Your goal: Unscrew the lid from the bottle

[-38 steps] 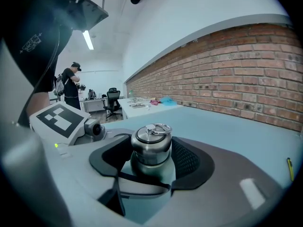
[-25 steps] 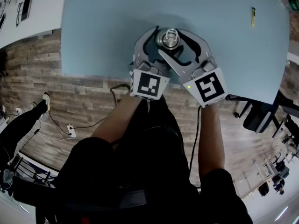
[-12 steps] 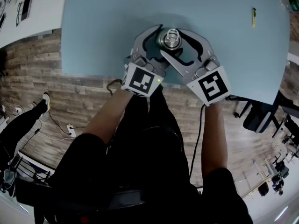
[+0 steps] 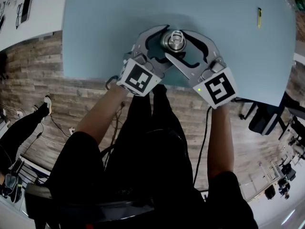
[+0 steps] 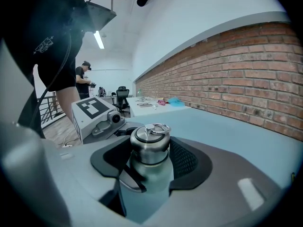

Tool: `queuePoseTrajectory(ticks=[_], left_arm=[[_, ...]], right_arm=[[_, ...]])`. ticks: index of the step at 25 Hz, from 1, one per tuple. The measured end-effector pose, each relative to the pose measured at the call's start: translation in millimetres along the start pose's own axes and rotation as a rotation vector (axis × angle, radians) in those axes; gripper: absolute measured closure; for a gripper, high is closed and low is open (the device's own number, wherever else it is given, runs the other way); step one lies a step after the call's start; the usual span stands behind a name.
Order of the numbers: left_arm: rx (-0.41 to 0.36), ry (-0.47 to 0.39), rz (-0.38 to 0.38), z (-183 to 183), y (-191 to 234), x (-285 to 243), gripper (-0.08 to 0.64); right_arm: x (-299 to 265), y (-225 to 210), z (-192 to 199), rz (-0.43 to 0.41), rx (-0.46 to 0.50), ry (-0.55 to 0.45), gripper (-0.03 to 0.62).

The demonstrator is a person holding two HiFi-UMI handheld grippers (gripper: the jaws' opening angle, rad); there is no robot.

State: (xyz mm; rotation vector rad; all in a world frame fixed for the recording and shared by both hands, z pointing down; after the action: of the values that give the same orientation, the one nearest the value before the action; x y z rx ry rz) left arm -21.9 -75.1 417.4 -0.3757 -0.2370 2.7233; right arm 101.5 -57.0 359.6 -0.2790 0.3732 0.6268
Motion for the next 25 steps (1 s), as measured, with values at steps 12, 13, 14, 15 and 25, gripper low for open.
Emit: queuePoseTrajectory(ticks=[12,13,14,15,25], left_arm=[[-0.015,-0.036,0.123,3,5,-3,0.196],[-0.018,-0.038,0.133,2,6,-3,0.196],[-0.021,-0.040,0.143,2,7,-3,0.196],[-0.022,-0.042,0.152,2,7,-4,0.196],[-0.032,-0.043,0.220,5,10,-5,0.195]], right_arm=[[3,-5,0,-0.058,0.020,0.013,0.334],[3,-5,0,-0.066,0.028,0.019,0.334],[3,-6,0,-0.073,0.038,0.027,0.334],[3,-7,0,-0.079,0.047,0.034,0.334],[4,-12,0,-0.144,0.068,0.055,0.334]])
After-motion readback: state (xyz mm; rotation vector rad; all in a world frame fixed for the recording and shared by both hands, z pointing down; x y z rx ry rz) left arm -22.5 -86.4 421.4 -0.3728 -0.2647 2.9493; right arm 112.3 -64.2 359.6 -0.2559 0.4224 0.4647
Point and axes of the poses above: the fingertips, and each gripper's own axes: x backward along the fingers, y to its left, z out of its underside, the point moved 10 cm from there along x, backward along the fingers, and after that the axes turned 10 degrees about -x, right-handed, at the moved point
